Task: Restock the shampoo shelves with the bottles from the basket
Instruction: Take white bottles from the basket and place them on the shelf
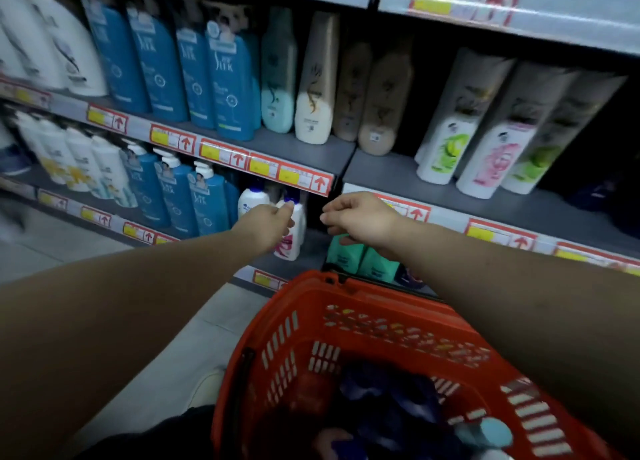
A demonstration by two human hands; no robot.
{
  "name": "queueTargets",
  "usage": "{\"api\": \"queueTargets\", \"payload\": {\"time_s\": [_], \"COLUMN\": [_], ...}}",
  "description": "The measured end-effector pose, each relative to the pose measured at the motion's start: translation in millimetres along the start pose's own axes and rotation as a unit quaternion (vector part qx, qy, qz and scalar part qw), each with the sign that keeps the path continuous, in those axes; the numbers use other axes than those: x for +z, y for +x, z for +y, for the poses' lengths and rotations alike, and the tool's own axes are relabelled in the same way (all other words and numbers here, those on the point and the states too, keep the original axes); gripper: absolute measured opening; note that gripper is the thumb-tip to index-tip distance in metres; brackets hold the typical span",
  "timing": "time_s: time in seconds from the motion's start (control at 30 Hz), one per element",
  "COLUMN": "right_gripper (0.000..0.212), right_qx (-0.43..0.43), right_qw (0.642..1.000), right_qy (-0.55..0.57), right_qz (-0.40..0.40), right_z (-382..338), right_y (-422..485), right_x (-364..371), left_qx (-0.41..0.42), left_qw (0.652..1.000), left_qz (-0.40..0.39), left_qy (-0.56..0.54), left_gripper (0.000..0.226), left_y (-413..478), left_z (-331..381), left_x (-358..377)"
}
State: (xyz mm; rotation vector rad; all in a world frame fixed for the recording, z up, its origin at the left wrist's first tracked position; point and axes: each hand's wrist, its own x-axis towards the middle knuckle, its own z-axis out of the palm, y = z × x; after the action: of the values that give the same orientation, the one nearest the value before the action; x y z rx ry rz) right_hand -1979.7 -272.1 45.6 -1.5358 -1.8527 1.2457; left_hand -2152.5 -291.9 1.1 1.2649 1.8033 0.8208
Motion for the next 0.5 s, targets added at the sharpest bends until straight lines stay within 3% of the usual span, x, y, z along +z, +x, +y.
{"api": "queueTargets", "payload": {"time_s": [0.2,0.3,0.4,0.5], "right_gripper": [0.009,0.006,0.011,0.019], "right_qx": [-0.009,-0.006,0.014,0.053], "right_qw": [0.999,0.999,1.000,0.999], "right_qy": [0.032,0.041,0.009,0.008], "right_qz": [0.030,0.035,0.025,-0.001], "right_z": [6.3,26.4,61.1,99.8], "right_y": [-77.1,-113.9,-141.2,-159.6], "right_x": [-33.1,-38.3,-36.4,-26.3], "left_qx": [0.061,0.110,0.186,0.219], "left_qw": [0.997,0.988,0.949,0.889], "left_qz": [-0.052,-0.085,-0.129,-0.228], "left_qy": [-0.014,0.068,0.220,0.330], "left_gripper": [0.048,0.037,0.027,0.022], "left_y": [-67.9,-99.0,-131.2,-151.6], "left_z": [40.7,40.0,31.1,7.6], "left_x": [14.8,35.1,63.4,94.6]}}
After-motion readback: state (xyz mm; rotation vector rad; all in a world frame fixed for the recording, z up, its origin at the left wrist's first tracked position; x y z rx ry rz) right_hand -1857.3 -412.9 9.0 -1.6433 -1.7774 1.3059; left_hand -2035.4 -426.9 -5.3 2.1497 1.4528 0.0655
